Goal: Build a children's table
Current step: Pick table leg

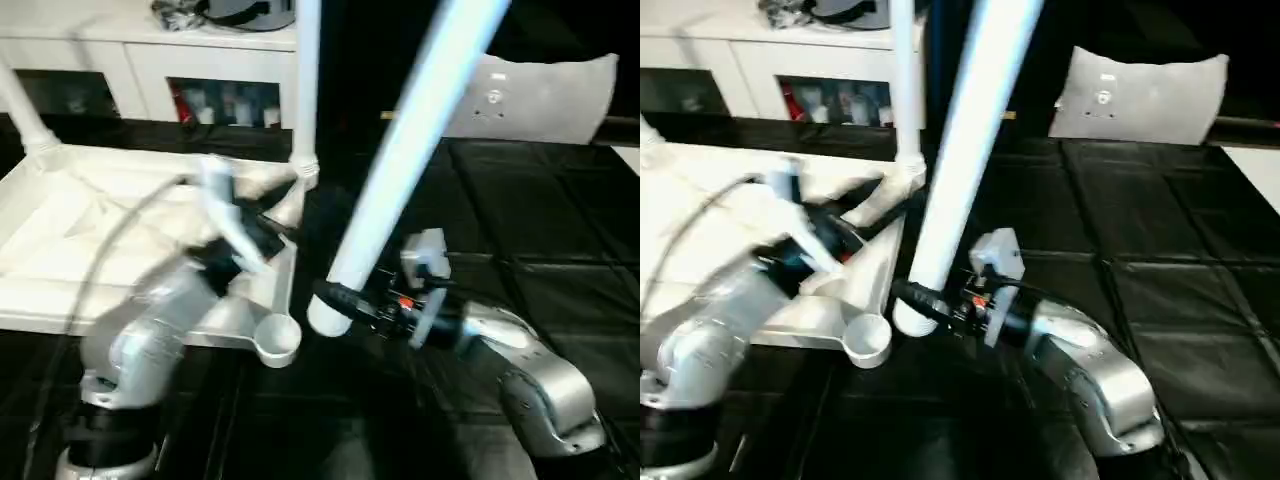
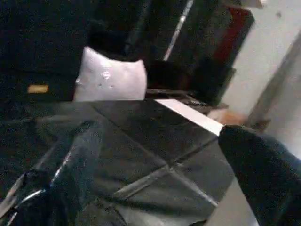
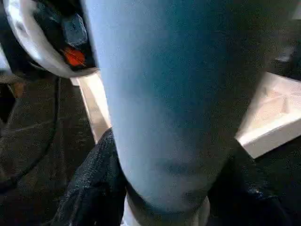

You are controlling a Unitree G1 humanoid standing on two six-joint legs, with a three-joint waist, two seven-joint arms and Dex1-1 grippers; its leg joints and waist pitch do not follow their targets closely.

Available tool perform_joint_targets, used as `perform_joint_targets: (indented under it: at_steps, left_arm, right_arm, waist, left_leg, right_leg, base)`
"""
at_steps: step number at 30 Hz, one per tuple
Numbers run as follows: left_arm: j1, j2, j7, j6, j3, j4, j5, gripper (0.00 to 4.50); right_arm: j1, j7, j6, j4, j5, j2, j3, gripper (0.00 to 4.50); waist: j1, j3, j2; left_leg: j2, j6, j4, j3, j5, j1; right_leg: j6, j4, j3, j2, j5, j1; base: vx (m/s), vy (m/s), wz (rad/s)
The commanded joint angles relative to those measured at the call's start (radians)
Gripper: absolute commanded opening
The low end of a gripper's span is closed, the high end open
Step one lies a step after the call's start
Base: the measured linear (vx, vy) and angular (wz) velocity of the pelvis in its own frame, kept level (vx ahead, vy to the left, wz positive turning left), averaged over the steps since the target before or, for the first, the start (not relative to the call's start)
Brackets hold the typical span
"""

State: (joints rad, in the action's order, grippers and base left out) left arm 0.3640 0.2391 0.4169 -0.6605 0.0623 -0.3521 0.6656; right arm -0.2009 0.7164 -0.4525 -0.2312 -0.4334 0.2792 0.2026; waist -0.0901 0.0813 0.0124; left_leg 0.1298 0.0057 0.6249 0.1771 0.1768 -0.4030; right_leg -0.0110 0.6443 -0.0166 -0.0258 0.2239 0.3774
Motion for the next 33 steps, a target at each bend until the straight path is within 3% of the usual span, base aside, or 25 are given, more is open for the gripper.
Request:
perform_joint_targets:
  at_steps: [1,3,6,13,15,16,17,18,20,22,24,26,28,29,31,33]
  left_arm:
    - [0.019,0.006,0.019,-0.025,0.068,-0.060,-0.006,4.49]
    - [0.034,0.020,0.015,-0.021,0.134,-0.095,-0.042,4.49]
    - [0.030,0.013,-0.006,-0.005,0.144,-0.086,-0.086,4.49]
    - [-0.019,0.018,-0.094,0.066,0.020,-0.029,-0.162,4.49]
    - [-0.059,0.043,-0.145,0.049,-0.036,-0.028,-0.180,4.49]
    - [-0.113,0.064,-0.176,0.007,-0.074,-0.049,-0.190,4.49]
    - [-0.155,0.071,-0.194,-0.017,-0.099,-0.069,-0.192,4.49]
    - [-0.159,0.071,-0.197,-0.017,-0.101,-0.071,-0.194,4.49]
    - [-0.243,0.062,-0.276,-0.028,-0.136,-0.111,-0.261,4.49]
    - [-0.296,0.047,-0.310,-0.032,-0.158,-0.132,-0.271,4.49]
    - [-0.346,0.021,-0.282,0.010,-0.196,-0.134,-0.217,4.49]
    - [-0.400,-0.016,-0.318,0.063,-0.230,-0.145,-0.221,4.49]
    - [-0.429,-0.022,-0.338,0.098,-0.222,-0.160,-0.258,4.49]
    - [-0.442,-0.021,-0.342,0.108,-0.207,-0.171,-0.281,4.49]
    - [-0.443,-0.019,-0.342,0.117,-0.188,-0.174,-0.301,4.49]
    - [-0.436,-0.028,-0.349,0.117,-0.173,-0.174,-0.315,4.49]
  right_arm:
    - [-0.013,-0.022,0.008,0.008,0.029,0.005,0.003,1.91]
    - [-0.021,-0.039,0.028,0.028,0.061,0.004,0.008,1.91]
    - [-0.021,-0.062,0.029,0.034,0.071,-0.009,0.002,1.91]
    - [-0.005,-0.238,-0.059,0.006,0.025,-0.085,-0.109,1.91]
    - [0.012,-0.307,-0.115,-0.038,0.013,-0.106,-0.147,1.91]
    - [0.017,-0.384,-0.214,-0.083,0.008,-0.130,-0.173,1.91]
    - [0.023,-0.423,-0.258,-0.114,0.012,-0.144,-0.181,1.91]
    - [0.024,-0.422,-0.256,-0.116,0.010,-0.145,-0.180,1.91]
    - [0.048,-0.357,-0.144,-0.152,-0.080,-0.171,-0.183,1.91]
    - [0.073,-0.405,-0.142,-0.181,-0.116,-0.212,-0.216,1.91]
    - [0.092,-0.459,-0.124,-0.200,-0.119,-0.251,-0.243,1.91]
    - [0.110,-0.481,-0.057,-0.219,-0.062,-0.274,-0.255,1.91]
    - [0.123,-0.504,-0.138,-0.231,-0.023,-0.247,-0.248,1.91]
    - [0.136,-0.507,-0.176,-0.233,0.006,-0.218,-0.233,1.91]
    - [0.144,-0.505,-0.185,-0.212,0.006,-0.206,-0.226,1.91]
    - [0.155,-0.491,-0.170,-0.185,-0.001,-0.188,-0.211,1.91]
  waist:
    - [0.000,-0.071,0.009]
    - [0.002,-0.071,0.008]
    - [0.004,-0.069,0.009]
    - [0.007,-0.072,0.009]
    - [0.010,-0.073,0.013]
    - [0.009,-0.074,0.013]
    - [0.015,-0.074,0.011]
    - [0.017,-0.075,0.013]
    - [0.014,-0.073,0.021]
    - [0.014,-0.070,0.020]
    - [0.012,-0.068,0.024]
    - [0.009,-0.064,0.026]
    - [0.006,-0.062,0.026]
    - [0.008,-0.059,0.027]
    - [0.008,-0.059,0.027]
    - [0.011,-0.058,0.024]
  left_leg:
    - [0.097,-0.051,-0.084,-0.052,0.238,0.031]
    - [0.098,-0.047,-0.084,-0.052,0.249,0.033]
    - [0.098,-0.052,-0.084,-0.053,0.265,0.034]
    - [0.097,-0.059,-0.086,-0.054,0.263,0.034]
    - [0.095,-0.073,-0.088,-0.054,0.265,0.034]
    - [0.095,-0.074,-0.088,-0.054,0.268,0.035]
    - [0.091,-0.075,-0.090,-0.055,0.246,0.031]
    - [0.090,-0.076,-0.089,-0.054,0.247,0.032]
    - [0.097,-0.082,-0.088,-0.056,0.303,0.036]
    - [0.099,-0.077,-0.092,-0.059,0.321,0.035]
    - [0.098,-0.089,-0.096,-0.059,0.343,0.039]
    - [0.098,-0.108,-0.100,-0.060,0.392,0.041]
    - [0.098,-0.124,-0.102,-0.063,0.441,0.049]
    - [0.095,-0.136,-0.108,-0.067,0.469,0.049]
    - [0.093,-0.139,-0.107,-0.067,0.491,0.054]
    - [0.090,-0.133,-0.104,-0.072,0.493,0.048]
  right_leg:
    - [-0.176,-0.088,0.055,-0.120,0.186,-0.025]
    - [-0.172,-0.090,0.055,-0.119,0.212,-0.024]
    - [-0.170,-0.093,0.055,-0.119,0.239,-0.022]
    - [-0.169,-0.092,0.055,-0.116,0.228,-0.019]
    - [-0.163,-0.087,0.053,-0.111,0.210,-0.018]
    - [-0.160,-0.087,0.052,-0.111,0.208,-0.018]
    - [-0.156,-0.082,0.052,-0.107,0.184,-0.021]
    - [-0.149,-0.084,0.052,-0.108,0.188,-0.019]
    - [-0.138,-0.093,0.057,-0.120,0.244,-0.014]
    - [-0.133,-0.096,0.058,-0.118,0.264,-0.010]
    - [-0.128,-0.100,0.056,-0.113,0.283,-0.003]
    - [-0.116,-0.105,0.057,-0.113,0.326,0.002]
    - [-0.092,-0.111,0.059,-0.112,0.369,0.009]
    - [-0.065,-0.112,0.057,-0.107,0.389,0.004]
    - [-0.053,-0.116,0.058,-0.110,0.414,0.011]
    - [-0.043,-0.122,0.058,-0.120,0.455,0.008]
  base:
    - [0.000,0.000,0.00]
    - [0.000,0.000,0.00]
    - [0.000,0.000,0.00]
    - [0.000,0.000,0.00]
    - [0.000,0.000,0.00]
    - [0.000,0.000,0.00]
    - [0.000,0.000,0.00]
    - [0.000,0.000,0.00]
    - [0.000,0.000,0.00]
    - [0.000,0.000,0.00]
    - [0.000,0.000,0.00]
    - [0.000,0.000,0.00]
    - [0.000,0.000,0.00]
    - [0.000,0.000,0.00]
    - [0.000,0.000,0.00]
    - [0.000,0.000,0.00]
